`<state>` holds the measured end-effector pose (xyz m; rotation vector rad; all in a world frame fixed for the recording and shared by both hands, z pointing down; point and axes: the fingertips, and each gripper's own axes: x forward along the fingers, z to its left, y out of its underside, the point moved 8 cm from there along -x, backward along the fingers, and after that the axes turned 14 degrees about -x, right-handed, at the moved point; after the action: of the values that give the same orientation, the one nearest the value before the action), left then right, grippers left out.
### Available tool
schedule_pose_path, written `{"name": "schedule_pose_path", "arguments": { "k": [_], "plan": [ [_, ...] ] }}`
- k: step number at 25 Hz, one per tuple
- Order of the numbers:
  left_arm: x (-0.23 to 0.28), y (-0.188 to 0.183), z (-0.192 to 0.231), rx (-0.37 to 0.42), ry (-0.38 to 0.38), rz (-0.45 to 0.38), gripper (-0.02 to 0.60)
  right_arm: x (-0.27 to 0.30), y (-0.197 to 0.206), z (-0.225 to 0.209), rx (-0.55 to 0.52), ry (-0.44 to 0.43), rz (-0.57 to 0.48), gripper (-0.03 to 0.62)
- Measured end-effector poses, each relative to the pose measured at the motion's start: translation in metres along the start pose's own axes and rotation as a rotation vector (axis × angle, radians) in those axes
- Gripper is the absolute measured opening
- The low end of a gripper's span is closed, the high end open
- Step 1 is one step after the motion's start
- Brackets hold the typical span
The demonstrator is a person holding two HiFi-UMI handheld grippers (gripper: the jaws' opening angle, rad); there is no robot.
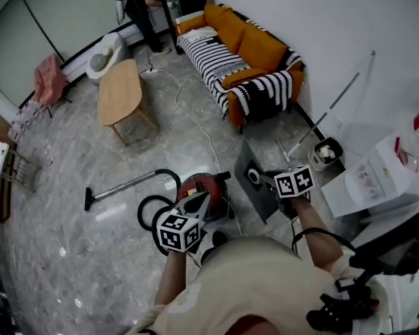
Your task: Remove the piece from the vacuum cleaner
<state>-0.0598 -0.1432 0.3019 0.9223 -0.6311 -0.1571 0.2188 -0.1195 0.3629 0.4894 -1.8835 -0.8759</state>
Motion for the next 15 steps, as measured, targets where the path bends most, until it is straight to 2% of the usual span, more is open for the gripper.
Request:
{"name": "schedule_pose_path", "arguments": {
  "k": [5,9,15],
  "plan": [
    [0.012,0.023,-0.048,-0.001,-0.029,0.026,0.005,-0.034,0.042,-0.018,0.040,-0.042,0.008,0.028],
    [0.009,0.039,-0.074,-0.007,-0.079,0.006,0.005,-0.048,0.063,-0.025,0.027,-0.078,0.010,0.028],
    [-0.013,0.072,-0.100,-0.054,-0.195,0.002,0.005,-0.043,0.083,-0.026,-0.001,-0.166,0.038,0.028]
  ]
}}
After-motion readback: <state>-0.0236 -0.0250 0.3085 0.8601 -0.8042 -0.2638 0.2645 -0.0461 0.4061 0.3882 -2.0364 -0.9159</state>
